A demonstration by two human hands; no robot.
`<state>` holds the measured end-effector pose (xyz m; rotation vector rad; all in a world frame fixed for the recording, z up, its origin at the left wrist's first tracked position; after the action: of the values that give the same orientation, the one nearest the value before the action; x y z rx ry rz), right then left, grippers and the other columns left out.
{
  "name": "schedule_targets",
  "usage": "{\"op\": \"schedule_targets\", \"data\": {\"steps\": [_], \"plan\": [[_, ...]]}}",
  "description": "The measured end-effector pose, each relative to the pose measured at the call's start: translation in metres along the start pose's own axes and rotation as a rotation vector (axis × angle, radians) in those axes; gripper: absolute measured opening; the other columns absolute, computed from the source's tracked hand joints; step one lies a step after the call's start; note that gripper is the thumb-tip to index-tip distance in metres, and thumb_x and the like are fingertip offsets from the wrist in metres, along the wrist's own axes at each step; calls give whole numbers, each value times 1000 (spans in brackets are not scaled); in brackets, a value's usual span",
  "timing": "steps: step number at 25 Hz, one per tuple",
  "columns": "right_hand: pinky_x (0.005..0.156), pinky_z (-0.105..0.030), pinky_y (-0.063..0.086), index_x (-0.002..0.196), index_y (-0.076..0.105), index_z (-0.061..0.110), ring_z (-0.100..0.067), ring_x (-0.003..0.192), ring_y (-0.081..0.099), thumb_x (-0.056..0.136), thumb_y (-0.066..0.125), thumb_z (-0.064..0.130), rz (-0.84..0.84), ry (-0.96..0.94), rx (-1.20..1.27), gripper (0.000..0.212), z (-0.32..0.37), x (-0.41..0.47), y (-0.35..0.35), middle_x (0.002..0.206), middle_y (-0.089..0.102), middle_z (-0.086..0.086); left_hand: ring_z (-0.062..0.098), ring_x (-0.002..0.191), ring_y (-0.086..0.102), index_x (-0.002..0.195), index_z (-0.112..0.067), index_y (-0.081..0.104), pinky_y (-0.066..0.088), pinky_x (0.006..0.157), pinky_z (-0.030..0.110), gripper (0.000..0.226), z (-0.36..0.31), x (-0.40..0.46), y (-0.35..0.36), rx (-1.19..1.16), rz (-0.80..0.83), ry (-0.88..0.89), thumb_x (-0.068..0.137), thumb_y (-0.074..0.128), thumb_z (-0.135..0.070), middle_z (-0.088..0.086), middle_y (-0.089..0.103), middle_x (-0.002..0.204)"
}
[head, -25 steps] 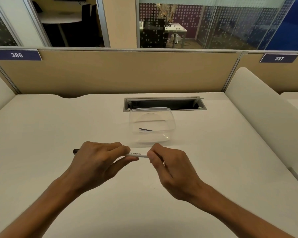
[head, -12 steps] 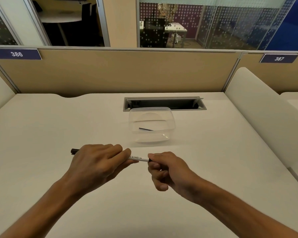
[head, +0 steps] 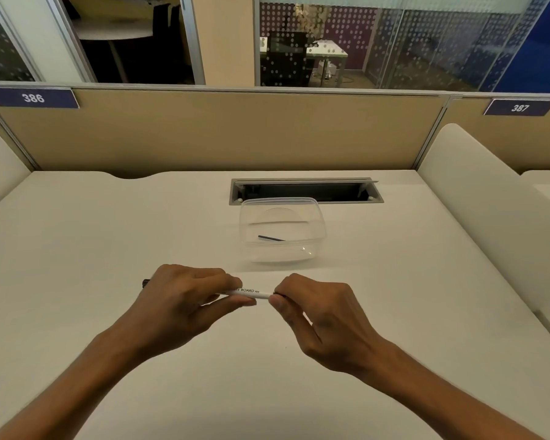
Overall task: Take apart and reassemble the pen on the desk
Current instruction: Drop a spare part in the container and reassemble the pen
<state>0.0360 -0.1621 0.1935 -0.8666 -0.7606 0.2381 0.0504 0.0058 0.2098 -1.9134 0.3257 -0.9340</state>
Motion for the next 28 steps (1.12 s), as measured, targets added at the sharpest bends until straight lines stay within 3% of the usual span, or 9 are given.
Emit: {"op": "schedule_targets", "data": {"steps": [4,7,10,12,17,19,24,26,28], "plan": [[47,-33,35,71,46,15,-17,48,41,100,41,29,12,138,274,33,-6,-1,3,55,47,0,16,41,41,82,-17,74,29,38,22,33,-8,1,-2,93,-45,77,90,56,-43,-7,58,57],[47,-22,35,61,37,19,-13,38,44,99,41,29,61,407,694,40,-14,-4,15,48,35,2,21,40,44,80,-12,72,34,33,26,30,-12,2,-2,256,-78,169,92,60,-37,-1,55,54],[46,-19,36,58,36,19,-14,35,40,99,43,30,218,712,1137,43,-18,-6,28,56,23,2,20,39,43,80,-11,71,36,33,27,33,-12,2,-1,343,-60,215,94,57,-36,0,54,54],[46,-20,38,59,40,18,-15,37,42,100,42,30,232,726,1104,43,-19,-6,26,55,26,1,19,40,47,81,-12,71,37,34,26,34,-10,4,0,290,-33,192,93,55,-39,-1,58,56],[46,-33,37,80,54,18,-14,49,42,99,39,32,-23,81,-7,28,-4,-1,-3,61,52,5,16,40,45,81,-17,74,30,40,20,37,-4,8,-2,106,-29,47,89,52,-46,-8,62,60],[43,-33,36,82,58,12,-15,49,41,100,39,28,-23,-46,-128,31,-1,0,-5,64,54,3,13,42,43,82,-19,75,27,42,18,37,-4,8,-2,61,-17,34,89,52,-47,-10,62,60],[46,-34,38,75,50,16,-16,47,43,100,37,26,-5,33,168,29,-7,-1,-4,57,52,5,18,39,42,78,-16,73,26,39,20,33,-12,6,-3,123,-62,91,89,57,-42,-6,58,55],[48,-30,39,69,45,22,-15,47,49,101,37,27,11,215,431,33,-11,-5,4,52,47,10,21,38,41,76,-11,71,30,34,22,31,-16,4,-3,277,-96,169,91,61,-36,-1,54,52],[47,-27,40,62,43,27,-17,44,54,99,38,25,65,445,847,38,-13,-8,18,49,36,11,22,37,39,75,-8,69,31,32,25,31,-19,0,-3,420,-140,231,92,62,-33,2,49,51]]}}
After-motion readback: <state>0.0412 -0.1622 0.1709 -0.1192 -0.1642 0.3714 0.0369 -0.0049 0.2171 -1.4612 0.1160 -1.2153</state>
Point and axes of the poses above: each hand's wrist, its own x-axis towards the middle knuckle, its own y-axis out of the palm, z = x × y, the point moved 6 cm from there along x, towards the middle knuckle
